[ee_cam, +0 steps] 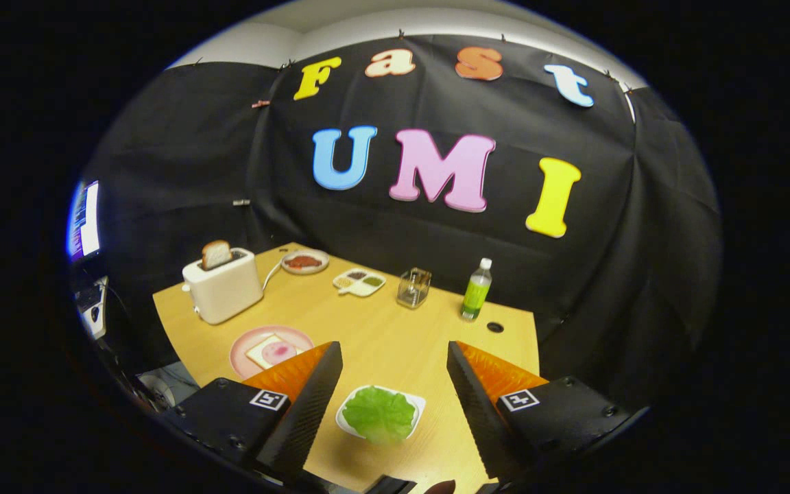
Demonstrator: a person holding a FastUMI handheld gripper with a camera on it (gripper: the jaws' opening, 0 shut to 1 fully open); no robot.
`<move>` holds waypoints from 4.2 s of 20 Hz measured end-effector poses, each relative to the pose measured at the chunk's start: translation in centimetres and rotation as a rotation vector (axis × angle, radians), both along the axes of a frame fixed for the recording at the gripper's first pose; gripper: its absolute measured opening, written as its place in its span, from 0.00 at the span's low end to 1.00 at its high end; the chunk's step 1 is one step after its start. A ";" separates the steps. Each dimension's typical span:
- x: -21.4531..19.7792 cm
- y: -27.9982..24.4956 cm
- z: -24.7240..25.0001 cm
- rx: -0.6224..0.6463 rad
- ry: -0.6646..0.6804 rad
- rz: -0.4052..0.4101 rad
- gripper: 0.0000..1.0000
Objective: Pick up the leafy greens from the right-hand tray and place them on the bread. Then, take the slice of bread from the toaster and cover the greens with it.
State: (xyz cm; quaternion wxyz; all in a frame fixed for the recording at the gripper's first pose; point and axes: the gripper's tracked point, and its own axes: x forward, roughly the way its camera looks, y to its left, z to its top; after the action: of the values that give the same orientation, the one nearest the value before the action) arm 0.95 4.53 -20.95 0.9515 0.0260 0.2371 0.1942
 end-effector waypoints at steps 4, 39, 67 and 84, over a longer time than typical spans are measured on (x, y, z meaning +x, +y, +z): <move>-1.1 1.5 -7.3 -0.022 0.143 0.064 0.93; -0.3 5.8 -18.5 -0.023 0.453 0.110 0.06; 2.3 29.6 -6.5 0.018 0.415 0.162 0.06; 5.1 30.3 2.7 0.093 0.102 0.086 1.00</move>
State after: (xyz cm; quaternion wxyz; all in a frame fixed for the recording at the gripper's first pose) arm 6.05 34.79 -18.26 0.9267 0.0699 0.2768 0.2443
